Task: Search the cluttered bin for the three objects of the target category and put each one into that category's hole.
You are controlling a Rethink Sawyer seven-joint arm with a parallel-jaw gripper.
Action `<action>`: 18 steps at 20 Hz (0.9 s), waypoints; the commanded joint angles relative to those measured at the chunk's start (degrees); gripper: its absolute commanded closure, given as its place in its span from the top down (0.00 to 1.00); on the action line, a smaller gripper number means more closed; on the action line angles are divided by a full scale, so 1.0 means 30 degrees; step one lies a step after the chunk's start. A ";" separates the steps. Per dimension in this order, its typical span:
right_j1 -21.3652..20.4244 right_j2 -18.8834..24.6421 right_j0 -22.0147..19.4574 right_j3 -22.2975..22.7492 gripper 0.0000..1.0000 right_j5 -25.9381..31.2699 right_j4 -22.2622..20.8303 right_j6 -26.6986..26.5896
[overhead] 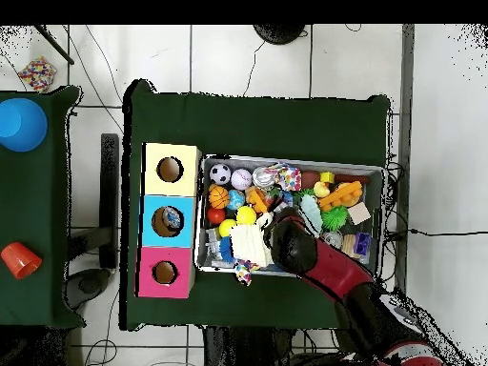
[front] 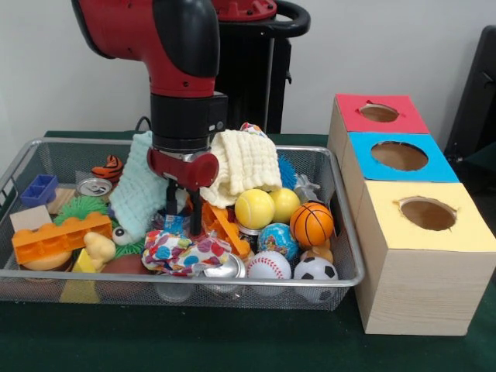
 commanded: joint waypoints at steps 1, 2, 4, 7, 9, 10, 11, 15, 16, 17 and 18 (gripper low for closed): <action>0.0670 0.0737 -0.0192 -0.0539 1.00 -0.0559 -0.0386 0.2678; 0.0666 0.0713 -0.0155 -0.0558 1.00 -0.0529 -0.0397 0.2639; 0.0635 0.0702 -0.0144 -0.0551 1.00 -0.0503 -0.0471 0.2557; 0.0582 0.0686 -0.0136 -0.0542 1.00 -0.0329 -0.0482 0.2466; 0.0533 0.0651 -0.0103 -0.0523 0.00 -0.0217 -0.0455 0.2436; 0.0510 0.0633 -0.0083 -0.0509 0.00 -0.0173 -0.0439 0.2432; 0.0487 0.0615 -0.0064 -0.0496 0.00 -0.0130 -0.0423 0.2428; 0.0493 0.0774 -0.0223 -0.0538 0.00 0.0083 -0.0436 0.2342; 0.0487 0.0778 -0.0227 -0.0534 0.00 0.0093 -0.0462 0.2318; 0.0474 0.0773 -0.0199 -0.0453 0.00 0.0043 -0.0479 0.2352; 0.0460 0.0732 -0.0156 -0.0438 0.00 0.0040 -0.0476 0.2349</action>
